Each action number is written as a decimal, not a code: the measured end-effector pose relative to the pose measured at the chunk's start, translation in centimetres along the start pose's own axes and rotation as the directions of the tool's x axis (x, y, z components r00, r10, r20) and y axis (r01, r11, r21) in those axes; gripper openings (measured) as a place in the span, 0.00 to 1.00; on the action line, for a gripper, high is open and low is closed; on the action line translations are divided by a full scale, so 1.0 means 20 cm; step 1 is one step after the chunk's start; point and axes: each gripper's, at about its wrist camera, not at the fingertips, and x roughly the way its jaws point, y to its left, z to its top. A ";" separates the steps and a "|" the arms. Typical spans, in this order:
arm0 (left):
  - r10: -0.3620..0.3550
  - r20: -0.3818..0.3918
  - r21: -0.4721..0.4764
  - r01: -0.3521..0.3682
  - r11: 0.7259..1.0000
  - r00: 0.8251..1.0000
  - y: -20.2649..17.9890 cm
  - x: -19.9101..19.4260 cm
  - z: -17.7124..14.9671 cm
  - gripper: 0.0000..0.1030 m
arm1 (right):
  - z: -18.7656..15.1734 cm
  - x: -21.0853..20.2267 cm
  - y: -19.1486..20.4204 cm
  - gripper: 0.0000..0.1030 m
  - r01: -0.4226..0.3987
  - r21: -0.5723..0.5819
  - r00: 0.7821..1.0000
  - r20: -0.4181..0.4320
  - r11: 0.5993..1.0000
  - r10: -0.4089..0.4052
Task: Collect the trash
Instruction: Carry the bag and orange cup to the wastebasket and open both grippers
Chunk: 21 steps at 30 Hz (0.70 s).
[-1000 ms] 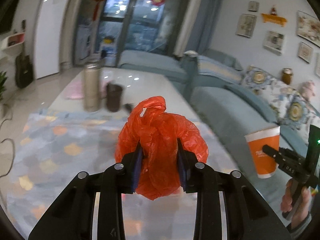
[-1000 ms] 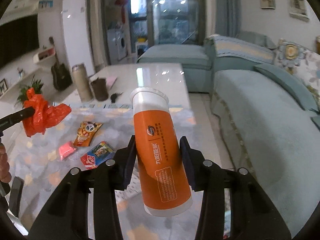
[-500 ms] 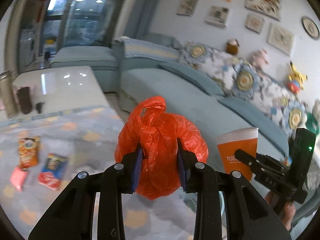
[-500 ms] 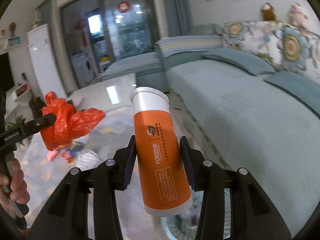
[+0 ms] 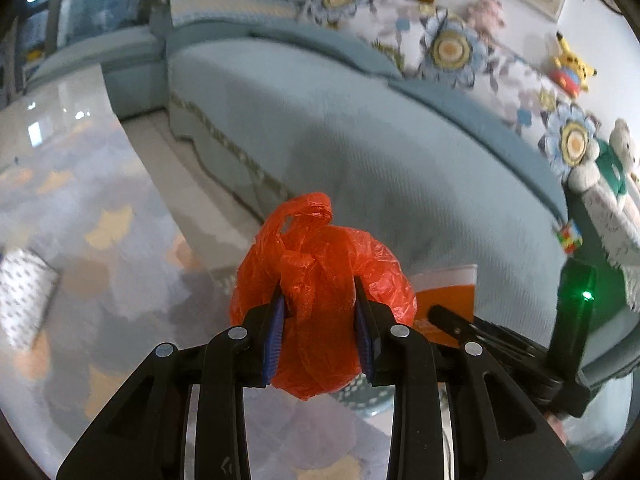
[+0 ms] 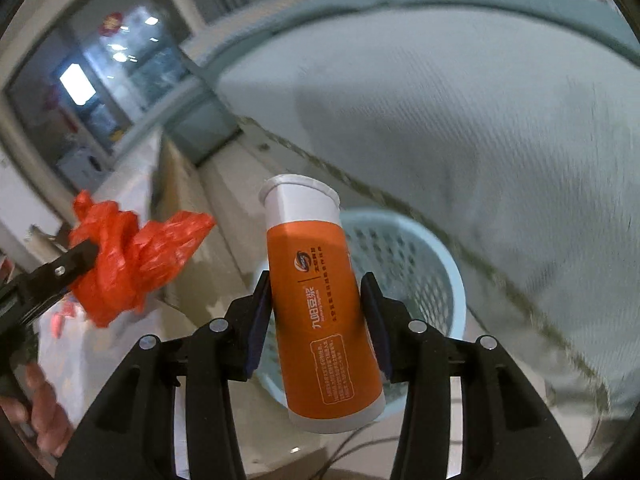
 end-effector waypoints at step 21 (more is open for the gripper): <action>-0.112 -0.077 -0.004 0.112 0.994 0.991 -0.01 0.09 -0.07 0.73 | -0.07 0.18 -0.08 0.47 0.054 0.064 0.994 -0.096 0.996 -0.048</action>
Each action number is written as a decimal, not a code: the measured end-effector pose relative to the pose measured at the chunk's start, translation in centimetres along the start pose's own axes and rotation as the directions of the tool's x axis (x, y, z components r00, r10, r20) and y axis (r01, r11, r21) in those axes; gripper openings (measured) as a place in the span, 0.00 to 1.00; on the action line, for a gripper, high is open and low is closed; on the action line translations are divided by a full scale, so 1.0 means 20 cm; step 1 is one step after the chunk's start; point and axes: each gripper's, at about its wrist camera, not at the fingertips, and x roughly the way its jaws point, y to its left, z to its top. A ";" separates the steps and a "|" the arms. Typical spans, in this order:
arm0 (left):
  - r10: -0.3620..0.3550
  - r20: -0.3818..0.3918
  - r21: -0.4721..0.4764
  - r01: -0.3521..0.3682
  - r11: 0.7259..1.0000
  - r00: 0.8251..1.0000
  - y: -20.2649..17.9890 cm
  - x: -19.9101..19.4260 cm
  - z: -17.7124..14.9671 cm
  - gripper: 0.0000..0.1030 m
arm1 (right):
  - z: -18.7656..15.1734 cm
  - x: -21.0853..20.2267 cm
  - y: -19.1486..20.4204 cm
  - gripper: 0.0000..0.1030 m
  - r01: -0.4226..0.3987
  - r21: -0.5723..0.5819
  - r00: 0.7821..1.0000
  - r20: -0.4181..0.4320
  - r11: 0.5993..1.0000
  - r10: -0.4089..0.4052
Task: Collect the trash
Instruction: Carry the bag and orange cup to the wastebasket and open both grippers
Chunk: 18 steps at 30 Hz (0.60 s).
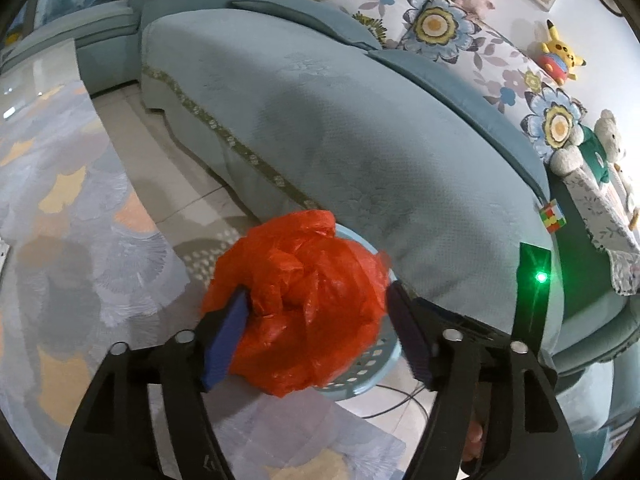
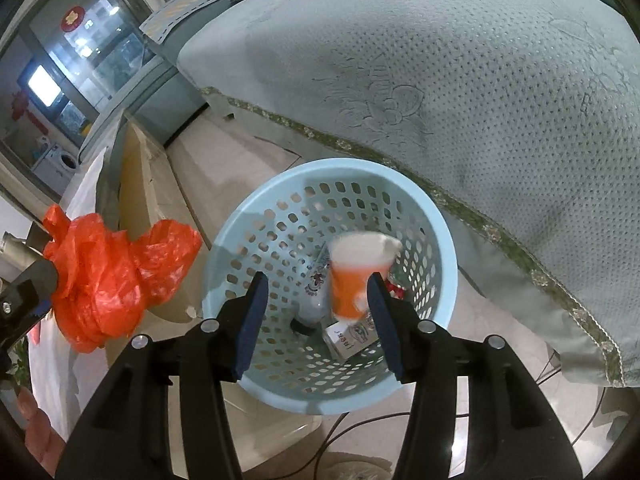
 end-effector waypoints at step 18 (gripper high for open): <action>-0.106 0.043 -0.028 0.108 0.994 0.993 0.02 -0.08 0.02 0.86 | -0.01 -0.02 -0.02 0.47 -0.008 0.015 1.000 0.009 1.000 0.008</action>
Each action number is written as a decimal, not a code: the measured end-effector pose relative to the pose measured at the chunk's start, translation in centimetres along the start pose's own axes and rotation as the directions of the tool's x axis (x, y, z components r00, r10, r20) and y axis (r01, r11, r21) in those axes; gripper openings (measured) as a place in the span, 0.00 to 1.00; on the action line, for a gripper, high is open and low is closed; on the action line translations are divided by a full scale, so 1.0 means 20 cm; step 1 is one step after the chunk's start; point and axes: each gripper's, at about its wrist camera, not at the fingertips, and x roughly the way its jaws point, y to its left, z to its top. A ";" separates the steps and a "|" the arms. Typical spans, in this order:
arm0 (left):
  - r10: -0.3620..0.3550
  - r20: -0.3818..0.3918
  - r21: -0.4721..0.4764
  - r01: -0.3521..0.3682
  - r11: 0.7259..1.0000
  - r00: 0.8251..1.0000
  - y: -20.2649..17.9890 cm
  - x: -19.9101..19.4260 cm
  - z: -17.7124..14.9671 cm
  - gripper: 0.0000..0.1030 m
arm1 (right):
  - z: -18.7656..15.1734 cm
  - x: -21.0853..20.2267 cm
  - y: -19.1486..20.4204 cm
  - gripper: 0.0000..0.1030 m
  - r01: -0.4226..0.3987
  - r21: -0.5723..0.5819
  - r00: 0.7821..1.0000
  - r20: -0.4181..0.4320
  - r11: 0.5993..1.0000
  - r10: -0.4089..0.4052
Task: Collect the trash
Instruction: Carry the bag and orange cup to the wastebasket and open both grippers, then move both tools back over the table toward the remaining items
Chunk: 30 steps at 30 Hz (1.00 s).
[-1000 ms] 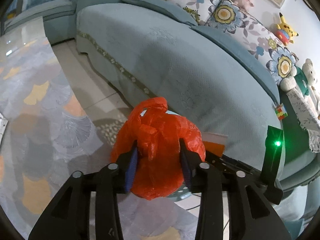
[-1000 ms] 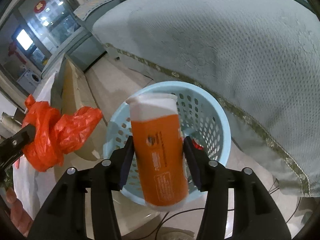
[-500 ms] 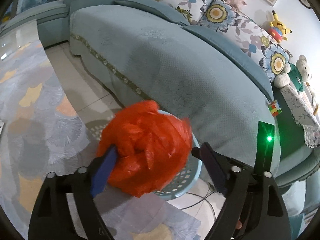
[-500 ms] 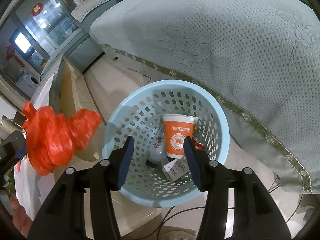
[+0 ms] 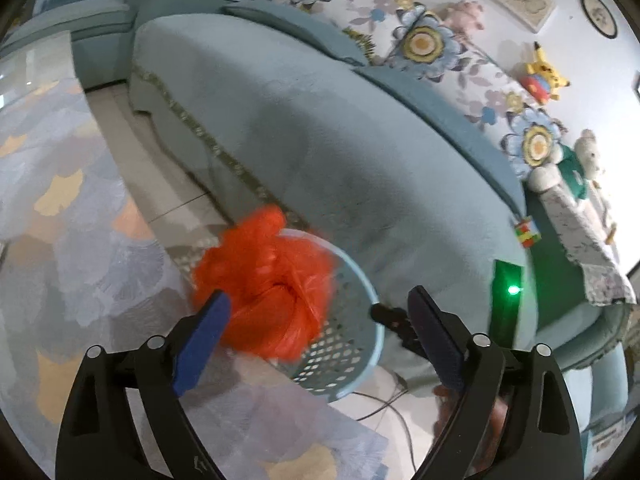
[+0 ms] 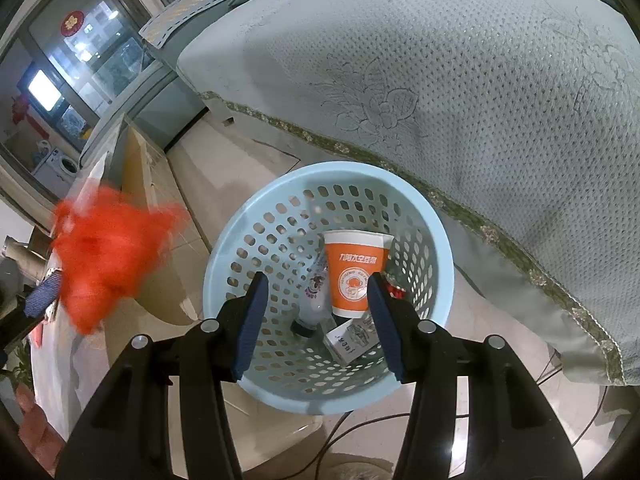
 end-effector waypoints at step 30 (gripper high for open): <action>0.234 0.219 -0.128 -0.210 0.969 0.947 0.36 -0.89 0.06 0.86 | -0.02 -0.37 0.90 0.47 -0.222 -0.375 0.965 0.048 0.900 0.258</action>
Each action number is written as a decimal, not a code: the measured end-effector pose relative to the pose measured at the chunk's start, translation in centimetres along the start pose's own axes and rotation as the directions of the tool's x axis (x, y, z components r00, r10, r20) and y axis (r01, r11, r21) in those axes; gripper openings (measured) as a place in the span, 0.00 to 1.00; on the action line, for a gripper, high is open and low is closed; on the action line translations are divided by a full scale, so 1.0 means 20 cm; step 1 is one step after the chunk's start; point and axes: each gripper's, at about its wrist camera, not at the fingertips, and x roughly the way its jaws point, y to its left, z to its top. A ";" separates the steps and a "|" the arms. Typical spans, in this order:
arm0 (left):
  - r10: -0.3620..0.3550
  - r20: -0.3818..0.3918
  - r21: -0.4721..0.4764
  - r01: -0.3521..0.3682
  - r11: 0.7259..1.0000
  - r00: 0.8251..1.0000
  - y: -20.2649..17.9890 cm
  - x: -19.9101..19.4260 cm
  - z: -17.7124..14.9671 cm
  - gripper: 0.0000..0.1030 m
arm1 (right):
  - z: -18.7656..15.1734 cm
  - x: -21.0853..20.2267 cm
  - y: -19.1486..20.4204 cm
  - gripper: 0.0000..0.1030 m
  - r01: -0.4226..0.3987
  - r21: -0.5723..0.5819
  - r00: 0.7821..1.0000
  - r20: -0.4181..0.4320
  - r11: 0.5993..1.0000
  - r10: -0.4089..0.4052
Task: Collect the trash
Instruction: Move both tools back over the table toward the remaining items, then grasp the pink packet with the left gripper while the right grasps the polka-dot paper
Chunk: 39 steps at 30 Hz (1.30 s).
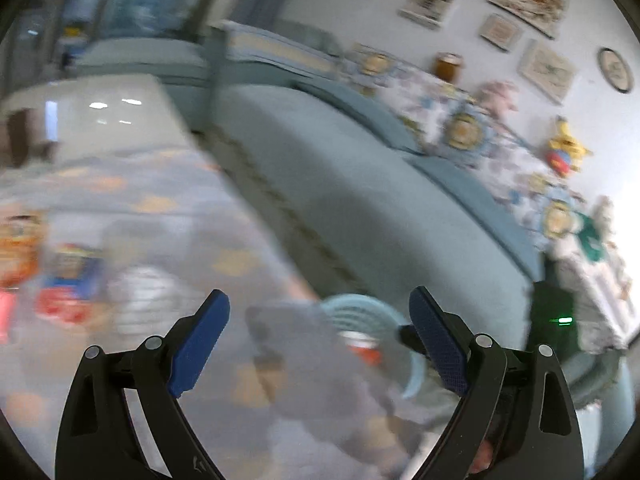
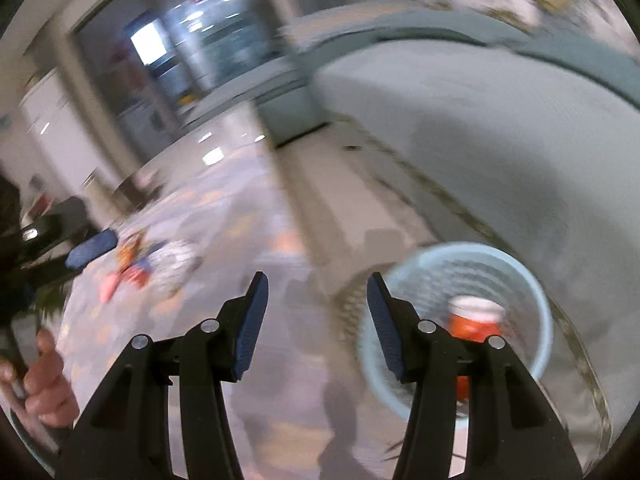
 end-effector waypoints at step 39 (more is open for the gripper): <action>0.539 -0.088 -0.159 -0.546 0.822 0.837 1.15 -0.13 -0.14 0.51 | -0.04 0.94 1.03 0.63 0.044 -0.312 0.975 -0.194 0.949 -0.110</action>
